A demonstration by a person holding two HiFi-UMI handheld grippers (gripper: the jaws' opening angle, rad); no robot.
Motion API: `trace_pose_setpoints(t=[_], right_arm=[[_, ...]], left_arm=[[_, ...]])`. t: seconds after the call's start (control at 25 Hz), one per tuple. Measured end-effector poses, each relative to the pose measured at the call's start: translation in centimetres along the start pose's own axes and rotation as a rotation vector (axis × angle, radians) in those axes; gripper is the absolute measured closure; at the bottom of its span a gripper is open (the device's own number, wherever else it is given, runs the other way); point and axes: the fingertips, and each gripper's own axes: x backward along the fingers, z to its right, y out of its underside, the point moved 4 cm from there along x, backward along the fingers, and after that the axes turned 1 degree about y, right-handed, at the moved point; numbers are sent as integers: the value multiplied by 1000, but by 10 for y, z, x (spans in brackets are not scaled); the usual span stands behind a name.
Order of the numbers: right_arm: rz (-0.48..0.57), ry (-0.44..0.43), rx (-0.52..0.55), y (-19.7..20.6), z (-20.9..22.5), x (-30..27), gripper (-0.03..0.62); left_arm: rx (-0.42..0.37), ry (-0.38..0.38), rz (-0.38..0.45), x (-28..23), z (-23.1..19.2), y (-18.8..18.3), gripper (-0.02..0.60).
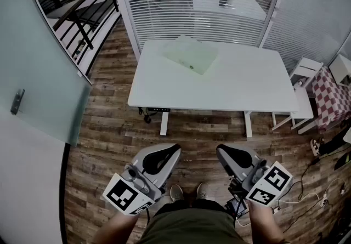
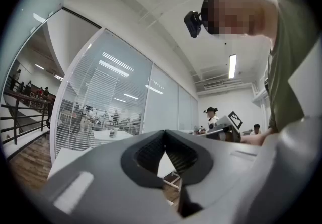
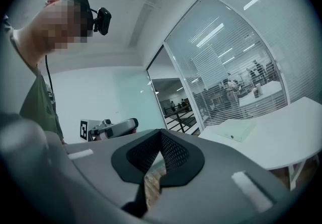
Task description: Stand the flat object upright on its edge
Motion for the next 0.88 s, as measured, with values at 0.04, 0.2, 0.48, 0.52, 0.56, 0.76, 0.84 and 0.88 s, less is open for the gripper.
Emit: trace_pose_setpoints(t=[0.04,0.2,0.48,0.52,0.56,0.76,0.84,0.88], right_arm=[[-2,-1,0,-1,1,0,585],[-7,7,16,-2,5,-1,585],[-26,28,13,0,24,6,585],[-27,28,8,0,28,8,585],[-28,27,4,1,31,11,585],[-38,18,-10,1,48,22,585],[-39,13,-10,-1,56,28,585],[-37,9,-8,-3,59,31,585]], left_arm=[[2,0,0,-1,-1,-1,581],[3,-2,-3,-6,-1,-1,581],[7,-11,-17,-20,3,5,581],[8,-13,-20,-23,4,7,581],[9,-16,-22,-27,6,8,581],[10,-31,-31,-44,14,13,581],[4,-39,-28,-51,20,14,581],[1,-43,-27,-55,23,14,581]])
